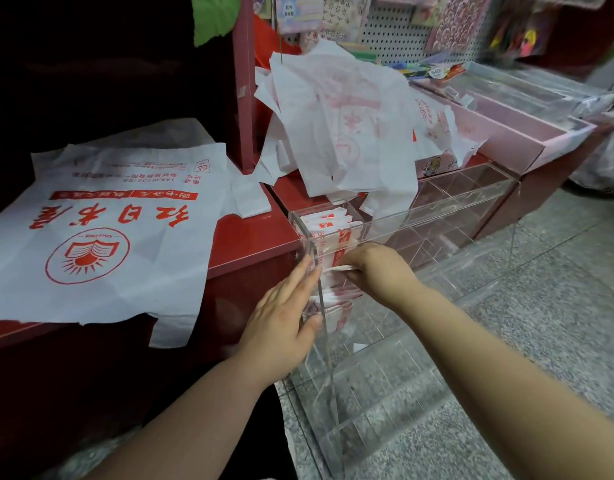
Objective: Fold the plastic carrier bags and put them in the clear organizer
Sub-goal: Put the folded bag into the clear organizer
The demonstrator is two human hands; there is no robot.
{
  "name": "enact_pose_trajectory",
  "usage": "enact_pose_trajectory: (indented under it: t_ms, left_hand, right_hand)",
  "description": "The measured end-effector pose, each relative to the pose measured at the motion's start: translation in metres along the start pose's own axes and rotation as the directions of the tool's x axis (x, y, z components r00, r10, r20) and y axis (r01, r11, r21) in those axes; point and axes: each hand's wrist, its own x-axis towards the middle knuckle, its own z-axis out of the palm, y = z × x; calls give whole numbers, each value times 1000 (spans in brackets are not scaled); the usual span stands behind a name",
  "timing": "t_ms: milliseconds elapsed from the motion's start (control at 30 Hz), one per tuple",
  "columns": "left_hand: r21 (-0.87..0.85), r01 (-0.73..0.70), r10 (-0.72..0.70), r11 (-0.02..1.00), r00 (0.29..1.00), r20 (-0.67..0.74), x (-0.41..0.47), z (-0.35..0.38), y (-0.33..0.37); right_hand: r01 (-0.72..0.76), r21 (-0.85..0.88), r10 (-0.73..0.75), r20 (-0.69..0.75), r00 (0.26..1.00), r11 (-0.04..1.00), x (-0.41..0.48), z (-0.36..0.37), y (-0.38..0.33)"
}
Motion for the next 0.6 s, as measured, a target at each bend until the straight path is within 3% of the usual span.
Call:
enact_pose_trajectory:
  t_ms: [67,133,233,333,467,600]
  left_hand:
    - [-10,-5,5,1000,1000,0,0,0,0]
    - [-24,-5,4,1000,1000,-7,0,1,-1]
    - [-38,6,-7,999,1000,-18,-1,1,-2]
    - [-37,8,-9,999,1000,-24,0,3,-3]
    - [-37,15,-16,999,1000,-20,0,3,-3]
    - [-36,23,-23,999,1000,-13,0,4,-2]
  right_hand:
    - [-98,244,90,43,995,965,0,-1,2]
    - [-173,489,184,27,983,855,1,-2,4]
    - [-223,576,243,44,969,786,2,5,7]
    - [-265,537,274,65,959,801,-2,13,5]
    - [-236,242,238,22,971,941,-2,25,12]
    - [-248,171,244,44,969,954,-5,15,16]
